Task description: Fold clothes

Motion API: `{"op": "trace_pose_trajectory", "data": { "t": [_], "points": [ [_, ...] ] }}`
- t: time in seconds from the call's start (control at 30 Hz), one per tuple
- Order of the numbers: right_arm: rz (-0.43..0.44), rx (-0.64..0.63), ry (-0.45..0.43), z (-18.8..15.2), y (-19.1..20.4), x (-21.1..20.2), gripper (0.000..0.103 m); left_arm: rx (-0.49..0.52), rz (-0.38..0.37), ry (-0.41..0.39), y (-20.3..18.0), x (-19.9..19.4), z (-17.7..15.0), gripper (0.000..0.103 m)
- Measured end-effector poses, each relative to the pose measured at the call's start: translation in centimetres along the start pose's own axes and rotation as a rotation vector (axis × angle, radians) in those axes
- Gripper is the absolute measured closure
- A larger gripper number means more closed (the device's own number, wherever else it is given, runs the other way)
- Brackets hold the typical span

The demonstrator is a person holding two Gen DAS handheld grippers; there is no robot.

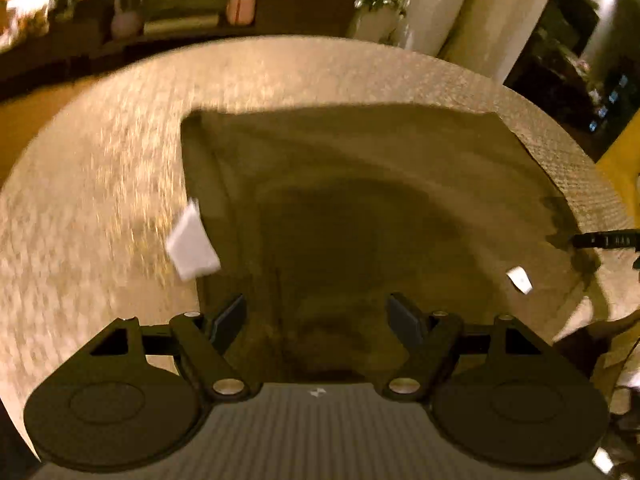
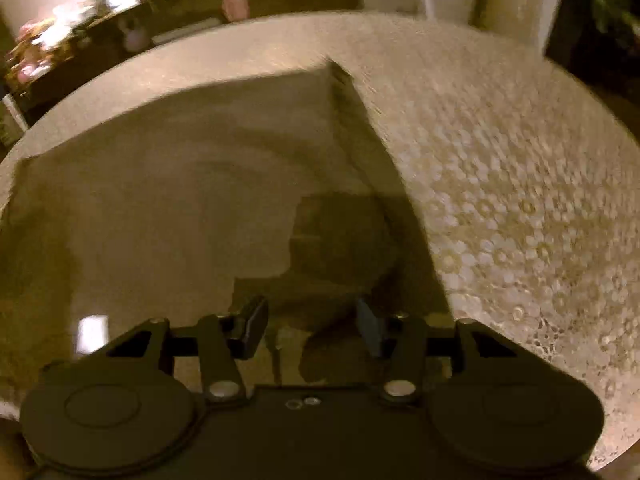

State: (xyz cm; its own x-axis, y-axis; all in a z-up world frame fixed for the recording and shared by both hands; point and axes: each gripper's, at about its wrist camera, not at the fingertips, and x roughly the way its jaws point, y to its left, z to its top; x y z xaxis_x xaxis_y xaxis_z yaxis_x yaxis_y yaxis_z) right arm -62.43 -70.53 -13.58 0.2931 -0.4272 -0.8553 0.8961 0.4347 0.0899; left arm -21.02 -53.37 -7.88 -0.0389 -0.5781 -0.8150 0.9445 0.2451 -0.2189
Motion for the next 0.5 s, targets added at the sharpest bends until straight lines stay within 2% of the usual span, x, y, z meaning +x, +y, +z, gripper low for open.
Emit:
{"op": "trace_pose_trajectory", "data": {
  "t": [0.1, 0.23, 0.4, 0.5],
  "points": [
    [0.089, -0.072, -0.044, -1.5, 4.1, -1.5, 0.000, -0.043, -0.016, 0.019, 0.7, -0.4, -0.8, 0.026],
    [0.168, -0.171, -0.060, -3.2, 10.3, -1.8, 0.000, -0.066, -0.025, 0.049, 1.3, -0.9, -1.7, 0.026],
    [0.221, -0.272, -0.069, -3.9, 16.9, -1.4, 0.000, -0.042, -0.019, 0.073, 2.2, -1.4, -1.9, 0.026],
    [0.258, -0.321, -0.079, -4.4, 20.0, -1.7, 0.000, -0.061, -0.028, 0.088, 3.4, -1.6, -2.0, 0.026]
  ]
}}
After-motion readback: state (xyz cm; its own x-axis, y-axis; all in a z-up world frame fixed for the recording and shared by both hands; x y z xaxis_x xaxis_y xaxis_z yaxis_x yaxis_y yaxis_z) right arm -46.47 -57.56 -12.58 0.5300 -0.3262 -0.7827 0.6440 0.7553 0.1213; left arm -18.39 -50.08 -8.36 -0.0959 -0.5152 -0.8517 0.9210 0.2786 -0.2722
